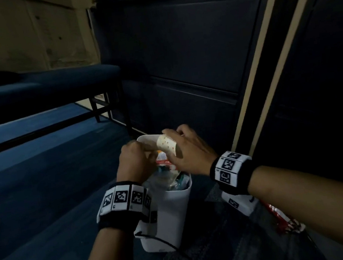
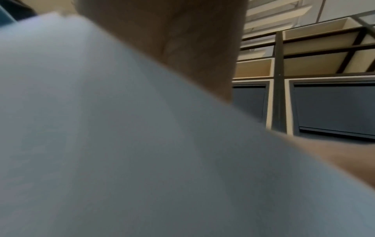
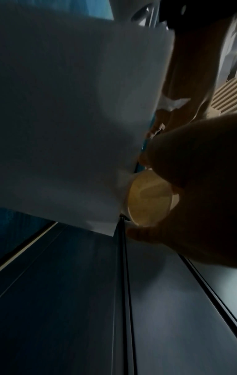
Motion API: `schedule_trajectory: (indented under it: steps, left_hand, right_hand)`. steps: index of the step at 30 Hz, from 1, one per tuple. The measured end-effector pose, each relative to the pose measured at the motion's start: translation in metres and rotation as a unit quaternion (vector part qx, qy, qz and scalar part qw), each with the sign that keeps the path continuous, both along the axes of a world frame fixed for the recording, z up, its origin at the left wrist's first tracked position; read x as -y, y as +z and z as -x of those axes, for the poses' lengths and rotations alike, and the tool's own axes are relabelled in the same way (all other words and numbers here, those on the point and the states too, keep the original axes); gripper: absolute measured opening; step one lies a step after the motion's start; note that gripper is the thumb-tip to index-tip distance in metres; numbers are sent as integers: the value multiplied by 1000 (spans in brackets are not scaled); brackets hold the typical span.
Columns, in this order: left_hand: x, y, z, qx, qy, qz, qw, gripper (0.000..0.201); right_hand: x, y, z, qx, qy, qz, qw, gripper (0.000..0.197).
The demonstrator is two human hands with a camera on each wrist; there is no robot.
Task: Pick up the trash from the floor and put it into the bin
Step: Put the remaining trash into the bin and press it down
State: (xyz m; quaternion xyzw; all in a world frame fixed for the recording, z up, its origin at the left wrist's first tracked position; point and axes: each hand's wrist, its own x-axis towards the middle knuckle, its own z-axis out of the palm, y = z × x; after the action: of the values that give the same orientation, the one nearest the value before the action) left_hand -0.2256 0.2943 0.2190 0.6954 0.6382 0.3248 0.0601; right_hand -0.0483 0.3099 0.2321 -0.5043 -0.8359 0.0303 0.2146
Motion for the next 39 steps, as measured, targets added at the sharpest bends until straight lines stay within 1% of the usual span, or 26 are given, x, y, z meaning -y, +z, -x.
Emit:
schedule_trajectory:
  steps: [1, 2, 3, 5, 7, 9, 11, 12, 14, 16, 17, 20, 22, 26, 29, 31, 33, 35, 37, 39]
  left_hand:
    - [2, -1, 0, 11, 6, -48, 999, 12]
    - [5, -1, -1, 14, 15, -79, 997, 12]
    - [6, -2, -2, 9, 22, -77, 997, 15]
    - [4, -9, -2, -8, 3, -24, 1000, 23]
    - [-1, -18, -1, -10, -54, 20, 998, 38]
    - [-2, -22, -2, -25, -71, 55, 996, 49]
    - [-1, -20, -4, -52, -45, 93, 993, 43]
    - [0, -20, -4, -58, -35, 91, 994, 38]
    - [0, -20, -3, -36, -57, 51, 996, 32]
    - [-1, -22, 2, -14, -83, 9, 996, 35]
    - [-1, -23, 4, -12, -81, -6, 997, 37]
    - [5, -17, -1, -17, -65, -59, 996, 40]
    - [9, -12, -10, -5, -78, -95, 992, 37]
    - [15, -2, -47, -15, -138, -130, 982, 39]
    - [19, -4, -92, -10, -202, -142, 969, 32]
    - [23, -11, -127, -2, -251, -141, 958, 28]
    - [26, -25, -160, -8, -294, -130, 947, 29]
    - [27, -42, -190, -10, -334, -93, 938, 30]
    - [24, -67, -217, -8, -369, -54, 928, 28]
    - [15, -98, -239, -23, -378, -5, 926, 34]
  right_hand:
    - [-4, -1, 4, 19, 0, -1, 1000, 63]
    - [-7, -3, 6, 30, -2, 3, 1000, 64]
    - [-10, -4, 8, 33, -4, 13, 999, 65]
    - [-11, -9, 9, 27, 4, 41, 999, 66]
    - [-10, -15, 9, 20, 30, 67, 997, 65]
    - [-11, -21, 9, 15, 59, 81, 995, 65]
    - [-13, -25, 9, 3, 89, 95, 992, 70]
    - [-15, -27, 8, -2, 101, 107, 989, 74]
    - [-19, -27, 4, 0, 108, 135, 985, 83]
    - [-21, -23, -3, -11, 108, 156, 982, 90]
    - [-19, -21, -7, -31, 107, 164, 980, 93]
    - [-11, -18, -27, -103, 105, 165, 975, 91]
    - [-4, -20, -45, -121, 102, 147, 976, 87]
    - [6, -30, -89, -137, 85, 127, 979, 78]
    - [13, -49, -132, -147, 60, 140, 977, 73]
    - [20, -66, -164, -160, 34, 142, 976, 75]
    - [28, -87, -194, -192, 5, 146, 971, 75]
    - [37, -109, -223, -212, -9, 147, 966, 74]
    - [45, -131, -249, -222, -21, 156, 962, 73]
    - [53, -154, -274, -220, -60, 171, 959, 65]
